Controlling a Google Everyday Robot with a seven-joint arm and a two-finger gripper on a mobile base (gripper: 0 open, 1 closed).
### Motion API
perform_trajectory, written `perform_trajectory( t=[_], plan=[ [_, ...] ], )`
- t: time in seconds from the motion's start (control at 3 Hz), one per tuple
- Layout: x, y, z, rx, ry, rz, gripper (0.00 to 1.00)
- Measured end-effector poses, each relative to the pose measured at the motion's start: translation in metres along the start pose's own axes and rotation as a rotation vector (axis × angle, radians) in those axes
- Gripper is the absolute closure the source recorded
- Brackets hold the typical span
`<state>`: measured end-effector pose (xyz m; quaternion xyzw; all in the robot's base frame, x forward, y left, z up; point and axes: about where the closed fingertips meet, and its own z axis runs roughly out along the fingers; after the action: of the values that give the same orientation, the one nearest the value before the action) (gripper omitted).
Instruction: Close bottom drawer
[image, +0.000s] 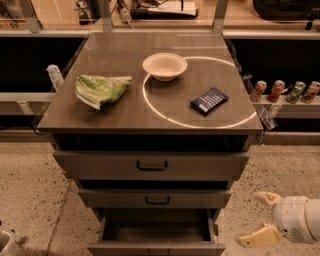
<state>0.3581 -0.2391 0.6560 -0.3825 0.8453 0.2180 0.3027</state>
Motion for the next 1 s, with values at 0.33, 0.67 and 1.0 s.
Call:
perform_trajectory(
  t=[0.33,0.67,1.0],
  plan=[
    [0.0,0.0,0.0,0.0,0.0,0.0,0.42],
    [0.0,0.0,0.0,0.0,0.0,0.0,0.66],
    [0.0,0.0,0.0,0.0,0.0,0.0,0.89]
  ],
)
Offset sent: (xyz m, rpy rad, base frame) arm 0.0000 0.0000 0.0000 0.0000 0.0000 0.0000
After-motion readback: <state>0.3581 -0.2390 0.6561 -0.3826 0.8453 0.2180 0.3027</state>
